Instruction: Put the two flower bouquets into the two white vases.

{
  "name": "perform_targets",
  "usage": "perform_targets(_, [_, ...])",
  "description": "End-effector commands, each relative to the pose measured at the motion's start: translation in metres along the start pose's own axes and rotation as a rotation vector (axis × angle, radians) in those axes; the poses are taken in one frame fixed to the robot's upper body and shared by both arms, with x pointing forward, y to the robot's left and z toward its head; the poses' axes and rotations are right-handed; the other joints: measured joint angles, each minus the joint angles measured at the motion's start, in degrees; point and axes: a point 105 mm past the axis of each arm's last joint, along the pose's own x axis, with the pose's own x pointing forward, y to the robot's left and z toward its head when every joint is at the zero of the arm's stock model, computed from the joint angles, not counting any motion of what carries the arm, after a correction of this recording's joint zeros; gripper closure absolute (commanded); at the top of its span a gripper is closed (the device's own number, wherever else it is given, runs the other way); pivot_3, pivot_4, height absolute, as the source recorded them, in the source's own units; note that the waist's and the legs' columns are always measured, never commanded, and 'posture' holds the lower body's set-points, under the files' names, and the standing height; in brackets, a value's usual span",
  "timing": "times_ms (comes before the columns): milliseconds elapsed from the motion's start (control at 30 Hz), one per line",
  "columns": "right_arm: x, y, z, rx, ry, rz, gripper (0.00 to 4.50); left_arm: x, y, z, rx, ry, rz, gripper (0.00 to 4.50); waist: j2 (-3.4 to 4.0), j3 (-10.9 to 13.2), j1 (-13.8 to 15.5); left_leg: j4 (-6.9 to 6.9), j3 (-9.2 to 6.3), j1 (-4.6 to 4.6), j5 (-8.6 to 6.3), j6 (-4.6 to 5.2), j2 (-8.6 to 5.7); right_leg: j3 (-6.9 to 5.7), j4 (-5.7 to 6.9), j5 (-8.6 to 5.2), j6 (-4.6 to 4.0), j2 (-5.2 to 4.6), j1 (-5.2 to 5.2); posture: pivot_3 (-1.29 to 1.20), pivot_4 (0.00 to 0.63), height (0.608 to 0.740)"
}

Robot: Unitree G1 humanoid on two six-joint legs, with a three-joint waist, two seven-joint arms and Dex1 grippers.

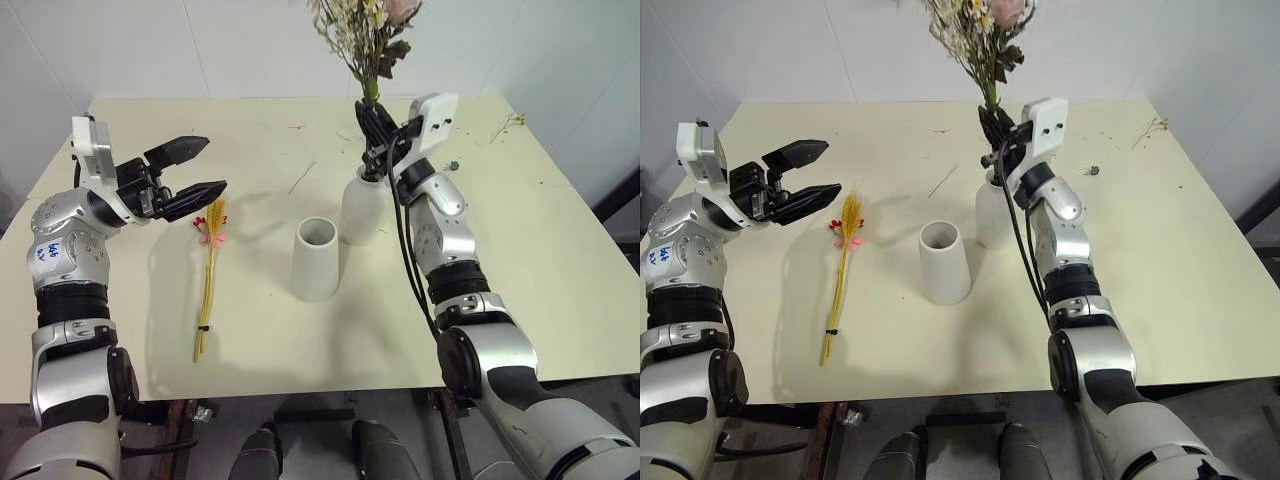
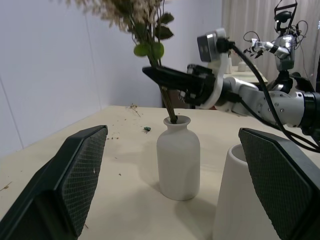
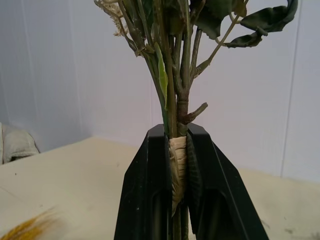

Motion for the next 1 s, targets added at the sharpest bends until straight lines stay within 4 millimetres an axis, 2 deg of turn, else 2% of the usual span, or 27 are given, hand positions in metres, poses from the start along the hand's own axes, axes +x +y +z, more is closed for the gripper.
perform_targets(33, [0.003, 0.005, 0.013, -0.032, -0.051, 0.026, 4.44, -0.001, -0.002, 0.014, 0.051, -0.026, -0.004, 0.00, 0.00, 0.00, -0.01, 0.00, 0.00, 0.00, 0.00, 0.00, 0.00, 0.00, 0.00, 0.00, 0.00, 0.00, 0.00, 0.00, 0.150, 0.740])
perform_targets(133, [0.002, 0.006, 0.013, -0.029, -0.052, 0.027, 4.44, -0.001, -0.001, 0.014, 0.051, -0.027, -0.001, 0.00, 0.00, 0.00, 0.03, 0.00, 0.00, 0.00, 0.01, -0.01, 0.00, 0.00, 0.00, 0.00, 0.00, 0.00, 0.00, 0.00, 0.150, 0.740])
perform_targets(333, [0.001, 0.005, 0.019, -0.044, -0.053, 0.032, 2.54, 0.001, 0.001, 0.013, 0.053, -0.028, 0.006, 0.00, 0.00, 0.00, 0.02, 0.00, 0.00, 0.00, 0.01, -0.02, 0.00, 0.00, 0.01, 0.00, 0.00, 0.00, 0.00, 0.00, 0.150, 0.740])
perform_targets(567, [-0.011, 0.008, 0.049, -0.145, -0.064, 0.073, 0.23, 0.003, 0.002, 0.013, 0.055, -0.029, 0.007, 0.00, 0.00, 0.00, 0.24, 0.00, 0.00, -0.01, 0.02, -0.03, 0.00, 0.00, 0.00, 0.00, 0.00, -0.01, -0.01, 0.00, 0.150, 0.740])
perform_targets(600, [-0.015, 0.007, 0.053, -0.157, -0.057, 0.075, 0.06, 0.004, 0.002, 0.012, 0.054, -0.029, 0.008, 0.00, 0.00, 0.00, 0.27, 0.01, 0.00, -0.01, 0.02, -0.03, 0.00, 0.00, 0.00, 0.00, 0.00, -0.01, -0.01, 0.00, 0.150, 0.740])
perform_targets(900, [-0.066, 0.008, 0.083, -0.222, 0.111, 0.170, 0.06, 0.006, 0.005, 0.006, 0.049, -0.010, 0.032, 0.00, -0.01, 0.00, 0.74, 0.04, 0.01, -0.02, 0.01, -0.02, -0.01, 0.00, -0.09, -0.01, -0.01, -0.02, -0.01, 0.00, 0.150, 0.740])
perform_targets(1000, [-0.091, 0.013, 0.087, -0.241, 0.216, 0.252, 0.06, 0.007, 0.009, 0.003, 0.051, 0.011, 0.073, 0.00, -0.02, -0.01, 0.86, 0.05, 0.02, -0.01, 0.01, -0.02, 0.00, 0.01, -0.24, -0.02, -0.02, -0.01, -0.01, 0.00, 0.150, 0.740])
